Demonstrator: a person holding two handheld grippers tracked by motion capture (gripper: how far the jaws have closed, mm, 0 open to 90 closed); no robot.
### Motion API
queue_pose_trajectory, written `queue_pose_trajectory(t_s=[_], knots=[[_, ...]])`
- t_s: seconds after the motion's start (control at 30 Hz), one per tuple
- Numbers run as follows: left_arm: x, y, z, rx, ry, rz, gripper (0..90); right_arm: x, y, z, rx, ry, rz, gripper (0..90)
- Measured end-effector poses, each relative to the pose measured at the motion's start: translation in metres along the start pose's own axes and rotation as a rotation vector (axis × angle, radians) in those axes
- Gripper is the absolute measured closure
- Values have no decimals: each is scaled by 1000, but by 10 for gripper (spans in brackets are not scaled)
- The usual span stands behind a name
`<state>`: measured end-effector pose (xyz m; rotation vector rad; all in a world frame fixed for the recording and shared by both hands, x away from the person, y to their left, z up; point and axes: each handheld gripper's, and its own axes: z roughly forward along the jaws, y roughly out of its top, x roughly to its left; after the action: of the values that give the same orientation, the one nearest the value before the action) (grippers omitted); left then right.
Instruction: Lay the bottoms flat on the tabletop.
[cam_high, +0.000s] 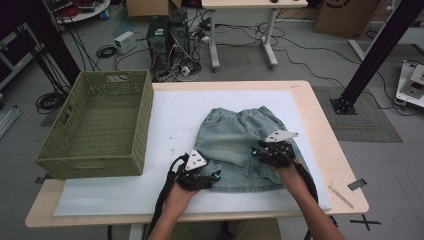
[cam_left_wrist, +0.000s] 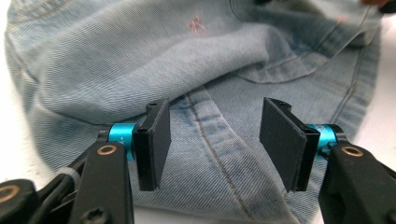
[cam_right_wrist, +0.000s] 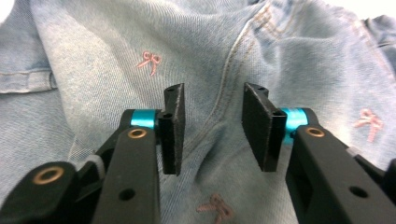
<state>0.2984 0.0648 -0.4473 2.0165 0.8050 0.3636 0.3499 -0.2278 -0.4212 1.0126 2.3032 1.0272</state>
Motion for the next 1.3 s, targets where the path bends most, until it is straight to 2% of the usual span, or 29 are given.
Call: queue_pose_trajectory(t_s=[0.13, 0.17, 0.23, 0.3, 0.37, 0.43, 0.53, 0.73, 0.97, 1.03, 1.17, 1.2, 1.27, 1.3], knots=[[-2, 2, 10, 84, 48, 2, 483, -5, -4, -10, -17, -1, 17, 597], [-3, 3, 11, 93, 56, 8, 521, -6, -6, -12, -19, -1, 22, 598], [-5, 3, 11, 92, 73, 30, 643, -9, -7, -15, -22, -9, 30, 598], [-7, 2, 10, 79, 91, 34, 757, -12, -9, -18, -26, -9, 44, 598], [-5, 2, 5, 57, 94, 24, 846, -14, -10, -20, -27, -11, 48, 597], [-3, -1, -2, 32, 81, 10, 880, -14, -11, -22, -27, -13, 51, 597], [0, -9, -16, 5, 70, -1, 881, -14, -12, -23, -32, -10, 51, 597], [5, -26, -44, -54, 76, -36, 882, -10, -14, -25, -34, 0, 52, 596], [3, -41, -67, -82, 89, -44, 885, -4, -17, -34, -41, 8, 48, 595], [5, -46, -73, -81, 98, -49, 885, -1, -18, -36, -38, 11, 29, 595], [11, -52, -81, -101, 114, -77, 877, 2, -20, -36, -41, 23, 23, 587], [12, -51, -82, -111, 110, -86, 851, 3, -20, -36, -41, 25, 25, 584], [15, -46, -81, -140, 82, -119, 667, 3, -20, -35, -37, 26, 25, 583], [14, -43, -80, -148, 67, -118, 633, 3, -20, -35, -37, 26, 27, 581]])
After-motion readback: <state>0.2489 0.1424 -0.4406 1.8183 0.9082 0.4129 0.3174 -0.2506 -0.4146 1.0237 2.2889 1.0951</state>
